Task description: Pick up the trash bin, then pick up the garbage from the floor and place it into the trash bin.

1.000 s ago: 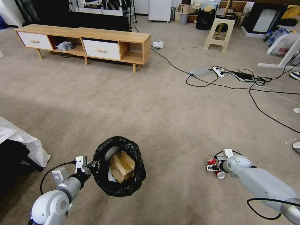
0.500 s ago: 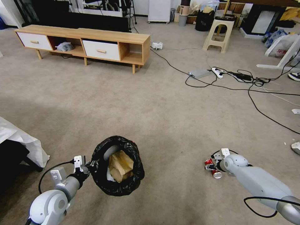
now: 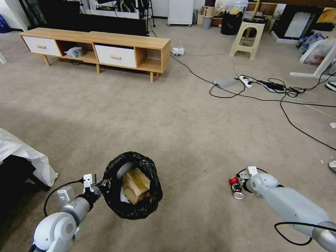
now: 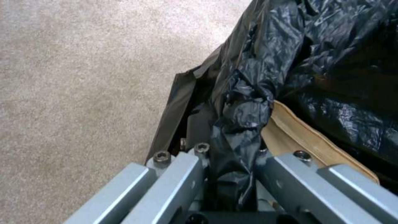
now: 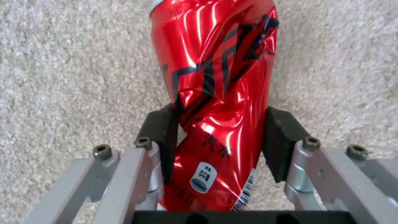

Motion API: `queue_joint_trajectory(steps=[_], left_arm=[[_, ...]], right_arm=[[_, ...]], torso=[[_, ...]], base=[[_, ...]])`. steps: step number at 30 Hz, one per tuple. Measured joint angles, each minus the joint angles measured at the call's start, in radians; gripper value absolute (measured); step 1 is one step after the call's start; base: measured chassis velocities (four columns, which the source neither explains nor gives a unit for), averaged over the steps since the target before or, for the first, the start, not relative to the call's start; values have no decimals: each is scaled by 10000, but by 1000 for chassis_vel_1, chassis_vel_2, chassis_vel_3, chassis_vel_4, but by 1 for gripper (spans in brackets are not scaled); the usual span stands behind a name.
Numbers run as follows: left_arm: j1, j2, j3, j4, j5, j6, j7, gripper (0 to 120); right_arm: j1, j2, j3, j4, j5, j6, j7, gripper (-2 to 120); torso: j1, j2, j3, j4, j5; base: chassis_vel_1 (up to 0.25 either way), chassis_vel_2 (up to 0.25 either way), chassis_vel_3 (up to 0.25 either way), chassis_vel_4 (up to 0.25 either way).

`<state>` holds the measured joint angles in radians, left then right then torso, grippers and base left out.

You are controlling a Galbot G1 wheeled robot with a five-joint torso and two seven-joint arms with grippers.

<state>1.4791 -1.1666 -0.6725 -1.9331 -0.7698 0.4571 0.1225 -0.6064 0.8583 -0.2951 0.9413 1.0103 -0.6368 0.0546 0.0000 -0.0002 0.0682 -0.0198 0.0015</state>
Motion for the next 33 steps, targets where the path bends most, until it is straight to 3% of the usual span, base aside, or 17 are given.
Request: queue_joint_trajectory(steps=[4,6,8,15,33], left_arm=[[43,-8,-16,-72,13,10,-9,1],[82,-14,-35,-126,30,15,-16,1],[93,-24,-33,-148,36,17,-15,1],[180,-94,-40,-294,107,21,-23,1],[341,-101,-33,-525,285,24,-25,1]], right_arm=[[-89,-115,51,174,41,-9,105,38],[-160,-258,131,230,35,-37,294,31],[-197,-314,162,324,72,-50,333,28],[-400,-634,409,818,244,-72,463,26],[-901,-2016,1104,3067,1169,-217,1041,26]], torso=[[1,-1,2,0,4],[2,-3,3,-27,-19],[1,-3,3,-29,-16],[1,-2,-1,-4,-11],[2,1,-4,-8,-14]], base=[[0,0,0,0],[0,0,0,0],[0,0,0,0],[0,0,0,0],[0,0,0,0]])
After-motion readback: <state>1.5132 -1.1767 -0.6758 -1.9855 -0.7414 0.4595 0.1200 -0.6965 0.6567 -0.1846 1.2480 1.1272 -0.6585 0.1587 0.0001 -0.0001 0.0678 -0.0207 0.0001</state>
